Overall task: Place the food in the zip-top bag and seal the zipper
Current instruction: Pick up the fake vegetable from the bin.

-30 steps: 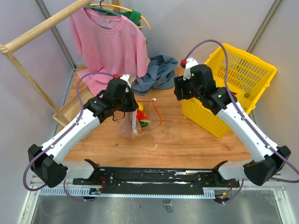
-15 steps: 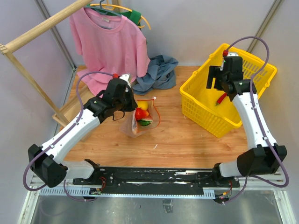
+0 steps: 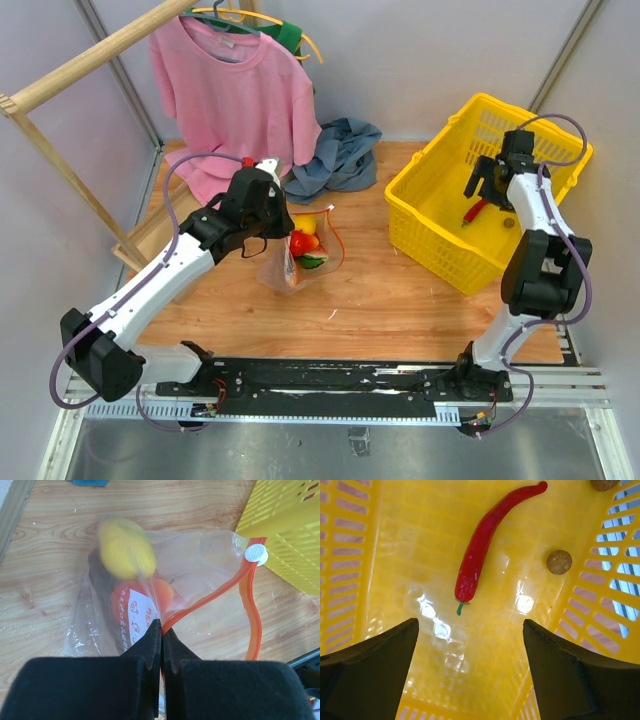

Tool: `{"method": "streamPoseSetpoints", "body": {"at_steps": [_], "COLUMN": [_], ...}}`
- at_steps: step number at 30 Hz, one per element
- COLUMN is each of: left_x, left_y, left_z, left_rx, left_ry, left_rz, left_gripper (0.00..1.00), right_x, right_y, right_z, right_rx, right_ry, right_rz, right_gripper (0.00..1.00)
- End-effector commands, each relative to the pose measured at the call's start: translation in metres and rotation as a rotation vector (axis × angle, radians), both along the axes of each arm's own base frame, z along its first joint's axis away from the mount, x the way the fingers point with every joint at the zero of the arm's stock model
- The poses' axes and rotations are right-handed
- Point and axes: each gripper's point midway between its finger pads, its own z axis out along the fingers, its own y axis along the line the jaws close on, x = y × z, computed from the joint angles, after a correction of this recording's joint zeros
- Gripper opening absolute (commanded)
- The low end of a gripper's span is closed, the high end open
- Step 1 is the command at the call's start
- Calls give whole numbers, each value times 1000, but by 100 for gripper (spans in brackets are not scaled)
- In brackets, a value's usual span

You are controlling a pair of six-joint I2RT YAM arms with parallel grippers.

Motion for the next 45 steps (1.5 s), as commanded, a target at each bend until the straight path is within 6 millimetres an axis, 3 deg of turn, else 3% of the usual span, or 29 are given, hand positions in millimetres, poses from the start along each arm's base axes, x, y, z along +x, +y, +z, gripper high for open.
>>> {"method": "streamPoseSetpoints", "body": {"at_steps": [1,11,23,27,33,41,45], "left_x": [10,11,11,10,9,8,7], "left_y": [1,0,2,5,5,9,9], "left_z": [7,4,1,-1,-1,1,3], "left_rx": [-9,-2,2,11,7,16,17], "left_ry": [-47,-41,-35,-35,-44,-67,-73], "left_rz": [11,10,20,29,25,20,16], "left_gripper": [0,0,0,0,0,0,0], "right_x": [26,47,41,42,42,19,5], "right_y": [-17,-19,-14,-10,-2,12,37], "right_z": [-13,-85,-127,-109,-62,20,63], "right_rx": [70,195,232,239,216,174,201], "right_ry": [-33,72,169,127,44,-72,-135], "right_rz": [-55,-47,-44,-24,23,81,146], "right_gripper": [84,57,31,18,14,11,10]}}
